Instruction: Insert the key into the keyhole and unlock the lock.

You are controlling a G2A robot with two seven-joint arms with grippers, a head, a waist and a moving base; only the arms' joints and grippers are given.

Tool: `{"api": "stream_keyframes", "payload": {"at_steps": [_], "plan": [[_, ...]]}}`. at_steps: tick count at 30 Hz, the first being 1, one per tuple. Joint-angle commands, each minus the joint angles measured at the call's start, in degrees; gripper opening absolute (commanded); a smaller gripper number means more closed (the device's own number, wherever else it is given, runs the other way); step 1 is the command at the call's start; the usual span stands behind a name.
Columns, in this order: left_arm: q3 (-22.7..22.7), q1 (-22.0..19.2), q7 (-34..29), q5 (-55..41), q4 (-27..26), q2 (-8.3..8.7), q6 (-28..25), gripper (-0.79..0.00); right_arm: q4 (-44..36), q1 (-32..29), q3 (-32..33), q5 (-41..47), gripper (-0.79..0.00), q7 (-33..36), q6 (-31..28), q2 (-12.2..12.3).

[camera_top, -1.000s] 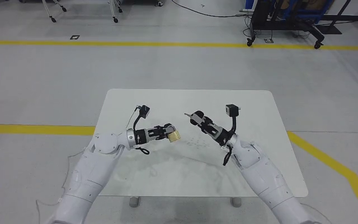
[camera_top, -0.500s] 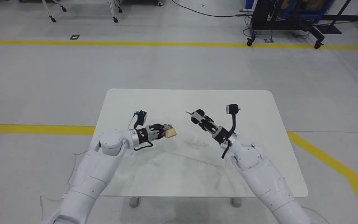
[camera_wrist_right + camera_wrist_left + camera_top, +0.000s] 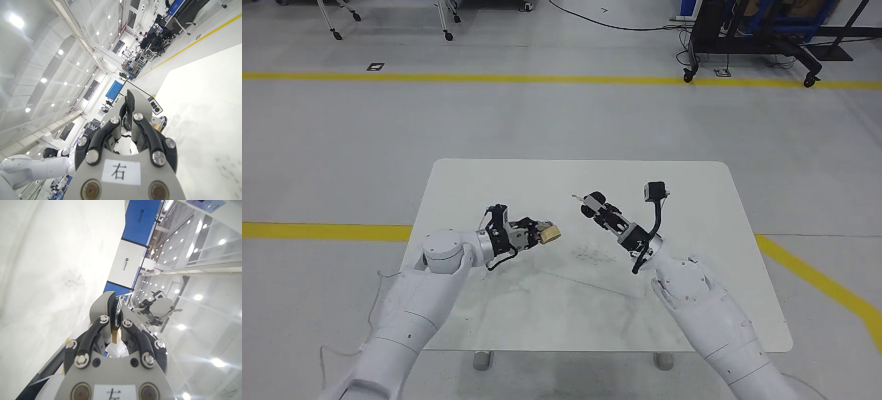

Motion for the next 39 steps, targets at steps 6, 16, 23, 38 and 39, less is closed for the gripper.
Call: {"api": "stream_keyframes", "payload": {"at_steps": [6, 16, 23, 38, 39], "plan": [[0.01, -0.31, 4.61, -3.39, 1.63, -0.71, 0.30, -0.785, -4.35, -2.31, -2.24, 5.36, -0.785, 1.97, 17.76, -0.55], [1.58, -0.11, 7.36, -3.49, 1.66, -1.43, 0.96, -0.785, -14.51, -6.77, -3.75, -3.15, -0.785, -2.27, 36.39, -0.34], [1.76, 0.04, 7.45, -2.59, 1.36, -1.47, 0.72, -0.785, -13.58, -6.22, -4.96, -1.75, -0.785, -3.25, 36.88, -0.97], [1.77, 0.56, 7.41, -1.55, 0.61, -1.51, 0.58, -0.785, -12.05, -5.29, -5.77, -0.35, -0.785, -5.71, 36.84, -2.00], [1.72, 0.58, 7.39, -1.73, 0.63, -1.52, 0.69, -0.785, -11.94, -5.20, -5.96, -0.32, -0.785, -5.64, 36.98, -2.07]]}}
